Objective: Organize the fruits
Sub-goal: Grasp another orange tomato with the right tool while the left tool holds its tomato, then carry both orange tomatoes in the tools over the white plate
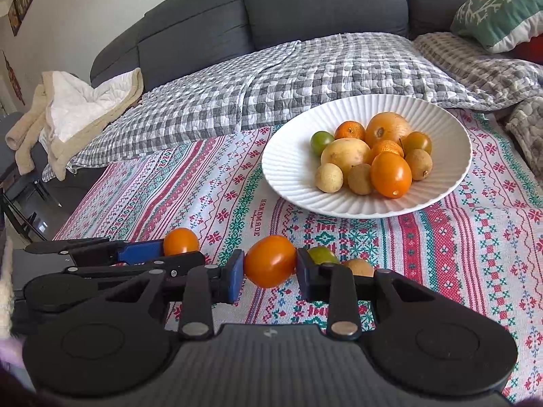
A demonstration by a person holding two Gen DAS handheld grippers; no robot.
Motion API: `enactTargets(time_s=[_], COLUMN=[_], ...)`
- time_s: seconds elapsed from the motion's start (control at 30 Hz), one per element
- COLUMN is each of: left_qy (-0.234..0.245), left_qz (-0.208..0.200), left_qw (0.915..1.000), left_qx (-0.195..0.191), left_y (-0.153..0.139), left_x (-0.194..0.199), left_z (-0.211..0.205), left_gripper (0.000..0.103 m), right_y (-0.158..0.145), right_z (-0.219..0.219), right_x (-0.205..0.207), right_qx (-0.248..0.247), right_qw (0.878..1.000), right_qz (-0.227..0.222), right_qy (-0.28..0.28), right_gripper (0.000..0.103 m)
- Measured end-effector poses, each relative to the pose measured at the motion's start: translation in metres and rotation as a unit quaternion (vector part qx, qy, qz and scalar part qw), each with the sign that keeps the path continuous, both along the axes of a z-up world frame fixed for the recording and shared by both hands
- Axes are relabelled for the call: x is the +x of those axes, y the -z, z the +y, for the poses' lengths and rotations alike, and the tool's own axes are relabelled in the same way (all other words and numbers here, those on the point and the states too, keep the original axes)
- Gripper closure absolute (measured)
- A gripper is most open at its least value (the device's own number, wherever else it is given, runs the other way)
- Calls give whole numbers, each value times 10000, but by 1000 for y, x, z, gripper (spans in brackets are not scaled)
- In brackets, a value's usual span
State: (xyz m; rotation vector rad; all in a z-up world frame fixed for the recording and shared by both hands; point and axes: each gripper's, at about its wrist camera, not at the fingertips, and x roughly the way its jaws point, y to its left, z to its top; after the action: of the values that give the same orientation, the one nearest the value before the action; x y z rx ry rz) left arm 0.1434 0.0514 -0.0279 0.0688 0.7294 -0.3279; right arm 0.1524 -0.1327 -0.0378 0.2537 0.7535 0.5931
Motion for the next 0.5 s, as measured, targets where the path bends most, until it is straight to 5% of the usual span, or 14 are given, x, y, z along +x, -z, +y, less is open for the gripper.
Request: enactTargets(time_s=[0.5], left_qy=[128], left_qz=[-63], left_qw=[9996], left_qx=[-261], left_y=[-16], left_x=[-2], left_z=[-31], left_gripper=[78], right_y=[-22], right_z=[-70], right_x=[9], right_qx=[278], right_qw=[9977], right_qz=[-326], right_qy=[515], right_gripper=[74])
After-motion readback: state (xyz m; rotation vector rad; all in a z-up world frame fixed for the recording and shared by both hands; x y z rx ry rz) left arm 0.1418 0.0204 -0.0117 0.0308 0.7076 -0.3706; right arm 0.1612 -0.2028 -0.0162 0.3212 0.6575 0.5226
